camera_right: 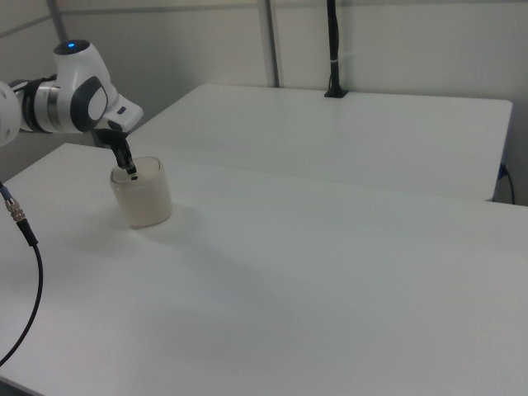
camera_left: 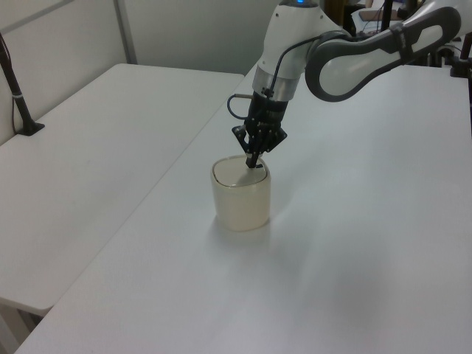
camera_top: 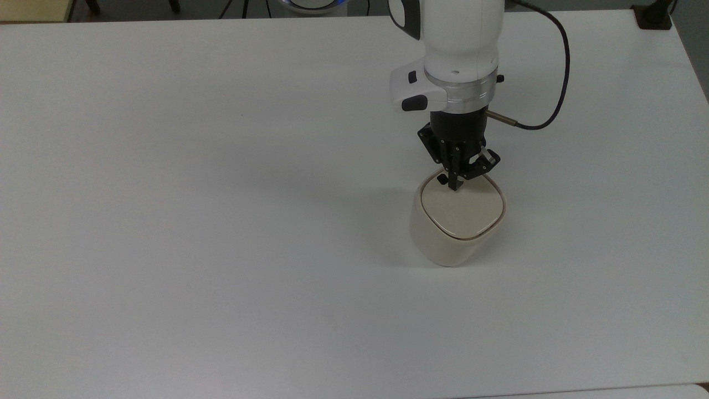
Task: Open the trash bin
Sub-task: 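Hook the lid edge with the gripper and lift it upward, then raise the gripper away from the opened lid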
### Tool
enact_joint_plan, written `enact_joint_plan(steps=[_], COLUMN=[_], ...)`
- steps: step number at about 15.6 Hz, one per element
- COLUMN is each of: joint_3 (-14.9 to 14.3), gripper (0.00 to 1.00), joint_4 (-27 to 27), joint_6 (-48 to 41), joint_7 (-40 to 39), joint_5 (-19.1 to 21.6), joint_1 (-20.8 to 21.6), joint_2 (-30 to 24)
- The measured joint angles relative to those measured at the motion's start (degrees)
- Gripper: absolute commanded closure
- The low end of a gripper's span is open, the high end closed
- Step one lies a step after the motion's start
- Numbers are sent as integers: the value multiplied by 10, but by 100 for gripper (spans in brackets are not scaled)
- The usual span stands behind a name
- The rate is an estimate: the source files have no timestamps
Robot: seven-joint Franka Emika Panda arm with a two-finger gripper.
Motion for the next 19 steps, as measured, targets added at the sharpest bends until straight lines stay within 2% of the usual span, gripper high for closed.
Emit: enact_joint_plan(steps=[10, 14, 19], joint_3=[0, -1, -3], gripper=[100, 100, 100], joint_4=[6, 14, 14], joint_6=[1, -12, -91], joint_7=[0, 0, -12], joint_5=[-8, -8, -8], joint_1=[1, -4, -30], joint_2=[-1, -37, -95])
